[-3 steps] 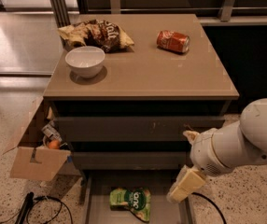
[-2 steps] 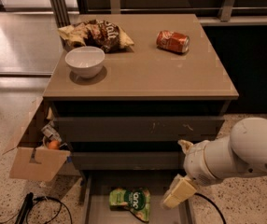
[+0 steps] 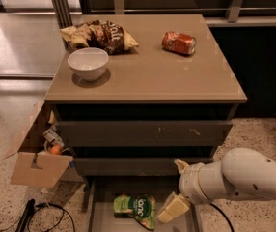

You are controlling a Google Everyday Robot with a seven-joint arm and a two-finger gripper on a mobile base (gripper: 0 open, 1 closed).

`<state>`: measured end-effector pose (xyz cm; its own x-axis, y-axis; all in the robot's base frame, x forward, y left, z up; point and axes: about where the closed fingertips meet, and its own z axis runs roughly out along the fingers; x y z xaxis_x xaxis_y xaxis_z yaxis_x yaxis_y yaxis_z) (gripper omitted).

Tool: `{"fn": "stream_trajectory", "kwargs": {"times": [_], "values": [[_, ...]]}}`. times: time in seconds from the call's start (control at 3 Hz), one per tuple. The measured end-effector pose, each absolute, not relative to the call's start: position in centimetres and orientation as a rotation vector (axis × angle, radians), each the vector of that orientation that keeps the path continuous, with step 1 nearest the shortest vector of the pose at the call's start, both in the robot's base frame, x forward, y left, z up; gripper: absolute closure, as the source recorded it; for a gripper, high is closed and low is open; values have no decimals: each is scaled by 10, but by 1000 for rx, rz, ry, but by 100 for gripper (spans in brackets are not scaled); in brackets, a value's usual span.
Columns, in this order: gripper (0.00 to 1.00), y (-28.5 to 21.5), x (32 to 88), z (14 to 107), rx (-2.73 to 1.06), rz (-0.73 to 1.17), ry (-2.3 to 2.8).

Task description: Pick green rice chip bag from bottom drawer and place on counter

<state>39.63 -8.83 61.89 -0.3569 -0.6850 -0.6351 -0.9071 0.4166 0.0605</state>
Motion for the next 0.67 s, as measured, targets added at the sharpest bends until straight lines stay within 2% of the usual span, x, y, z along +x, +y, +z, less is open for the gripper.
{"fn": "stream_trajectory", "kwargs": {"times": [0.67], "values": [[0, -84, 402, 594, -1323, 557, 2120]]}}
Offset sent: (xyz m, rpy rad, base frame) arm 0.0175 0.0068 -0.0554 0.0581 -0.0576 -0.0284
